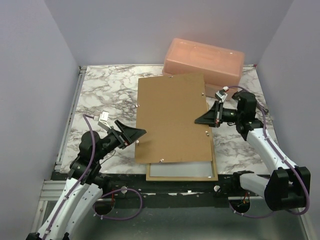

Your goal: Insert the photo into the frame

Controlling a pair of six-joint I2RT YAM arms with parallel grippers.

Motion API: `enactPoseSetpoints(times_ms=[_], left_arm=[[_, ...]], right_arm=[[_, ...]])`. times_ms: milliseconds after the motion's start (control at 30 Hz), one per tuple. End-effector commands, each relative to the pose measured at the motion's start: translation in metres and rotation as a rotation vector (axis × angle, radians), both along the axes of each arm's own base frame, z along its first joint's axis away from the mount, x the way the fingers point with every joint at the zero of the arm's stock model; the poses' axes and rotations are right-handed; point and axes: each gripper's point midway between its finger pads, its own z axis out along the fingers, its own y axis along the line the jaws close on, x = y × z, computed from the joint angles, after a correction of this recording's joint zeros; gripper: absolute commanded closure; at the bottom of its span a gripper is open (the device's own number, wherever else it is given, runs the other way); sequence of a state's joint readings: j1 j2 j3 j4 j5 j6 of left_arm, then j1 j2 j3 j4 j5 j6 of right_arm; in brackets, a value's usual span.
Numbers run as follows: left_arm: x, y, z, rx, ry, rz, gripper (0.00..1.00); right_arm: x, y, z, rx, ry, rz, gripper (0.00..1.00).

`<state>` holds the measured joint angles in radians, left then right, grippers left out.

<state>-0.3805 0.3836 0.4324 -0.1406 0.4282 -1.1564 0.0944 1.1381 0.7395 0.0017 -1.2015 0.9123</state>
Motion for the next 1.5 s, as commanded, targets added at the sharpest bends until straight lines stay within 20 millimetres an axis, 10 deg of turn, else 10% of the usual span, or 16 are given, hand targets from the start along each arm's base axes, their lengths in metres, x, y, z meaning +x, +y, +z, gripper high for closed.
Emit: enactPoseSetpoints(times_ms=[0,333,933,1467], left_arm=[[0.003,0.035,-0.001,0.204,-0.025,0.159,0.02],[0.008,0.072,-0.065,0.462,0.210,0.298,0.25],[0.019,-0.003,-0.177,0.468,0.376,-0.043,0.25],[0.015,-0.018,-0.233,0.778,0.519,-0.033,0.65]], right_arm=[[-0.009,-0.001,-0.010,-0.024,-0.018,0.018,1.00],[-0.011,-0.002,-0.008,-0.029,-0.027,0.003,0.99],[0.009,-0.018,0.025,-0.200,-0.089,-0.161,1.00],[0.010,-0.027,0.027,-0.284,-0.109,-0.193,1.00]])
